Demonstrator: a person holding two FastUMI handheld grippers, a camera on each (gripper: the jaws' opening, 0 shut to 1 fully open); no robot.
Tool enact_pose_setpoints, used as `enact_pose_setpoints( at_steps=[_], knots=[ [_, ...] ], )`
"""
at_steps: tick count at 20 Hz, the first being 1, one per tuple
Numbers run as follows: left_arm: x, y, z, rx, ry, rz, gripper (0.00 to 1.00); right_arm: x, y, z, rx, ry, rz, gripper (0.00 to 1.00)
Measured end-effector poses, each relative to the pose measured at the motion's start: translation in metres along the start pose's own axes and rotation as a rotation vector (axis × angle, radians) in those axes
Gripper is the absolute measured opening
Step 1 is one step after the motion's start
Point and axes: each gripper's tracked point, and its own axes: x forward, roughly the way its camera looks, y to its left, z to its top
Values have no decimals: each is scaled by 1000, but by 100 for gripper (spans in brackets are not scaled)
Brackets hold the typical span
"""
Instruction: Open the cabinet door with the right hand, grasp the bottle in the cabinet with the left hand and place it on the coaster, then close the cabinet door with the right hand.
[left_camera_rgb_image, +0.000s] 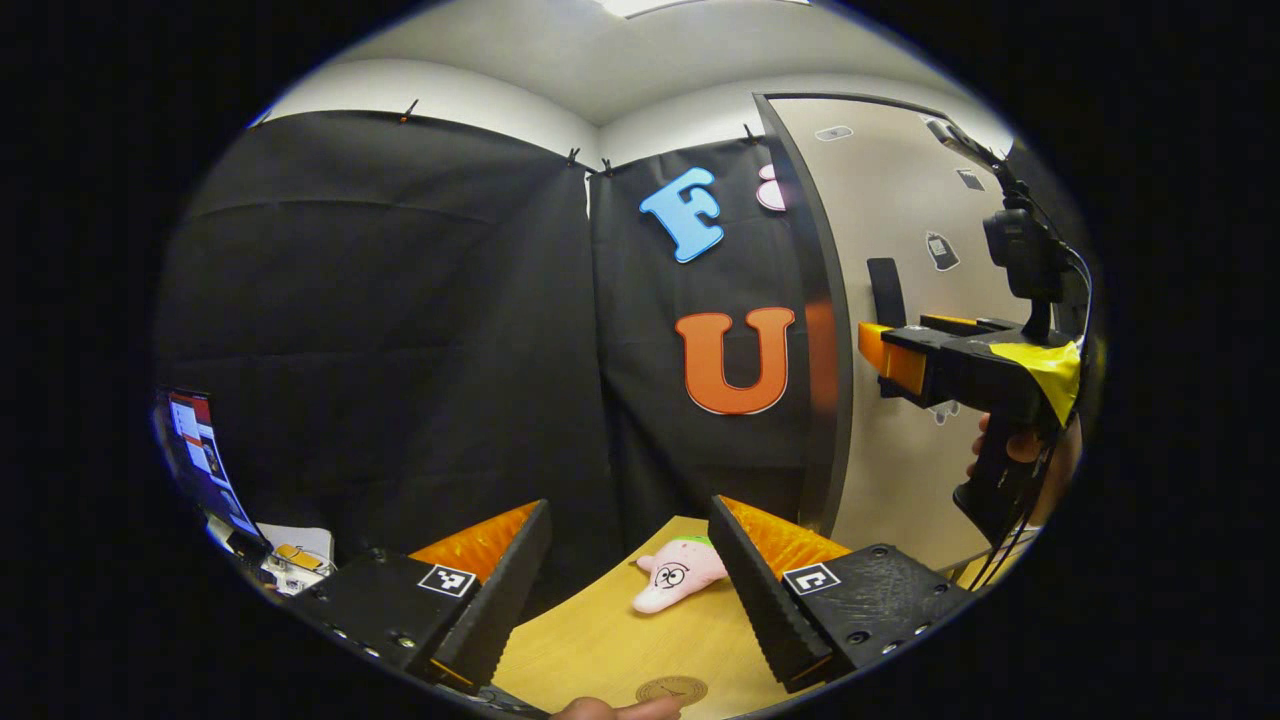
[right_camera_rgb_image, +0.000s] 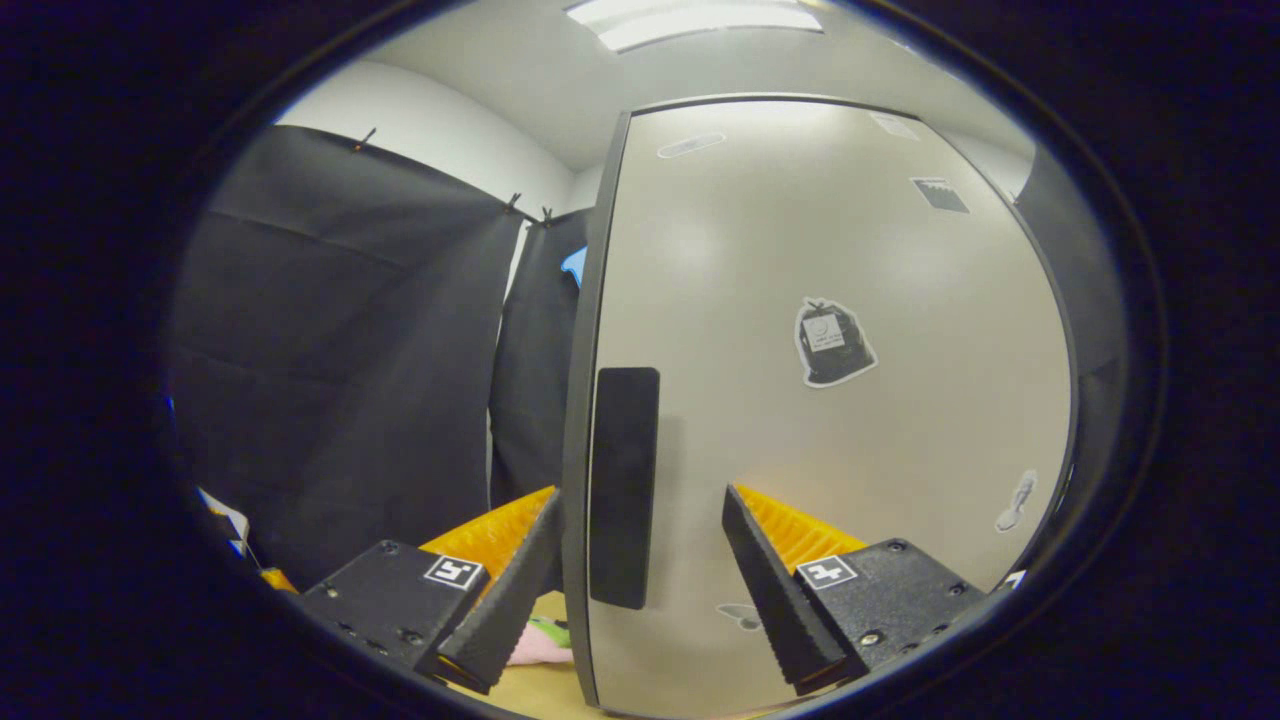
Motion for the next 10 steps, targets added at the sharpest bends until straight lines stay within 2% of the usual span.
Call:
enact_pose_setpoints(
  at_steps=[2,3,4,5,6,8,10],
  knots=[
    [6,3,4,2,-6,-5,96,4,4,-3,-92,-7,1,96],
    [9,2,3,3,-3,-14,95,9,12,-13,-135,33,36,92],
    [11,-1,1,6,3,-23,95,13,14,-23,-165,94,53,84],
    [12,-3,-3,10,12,-34,95,9,11,-15,-178,72,33,67],
    [12,-6,-6,12,20,-48,95,14,3,-14,-174,95,13,60],
    [13,-10,-6,12,18,-72,95,15,4,-17,-110,121,40,38],
    [16,-15,-7,1,17,-95,95,12,5,-17,-95,151,49,33]
  ],
)
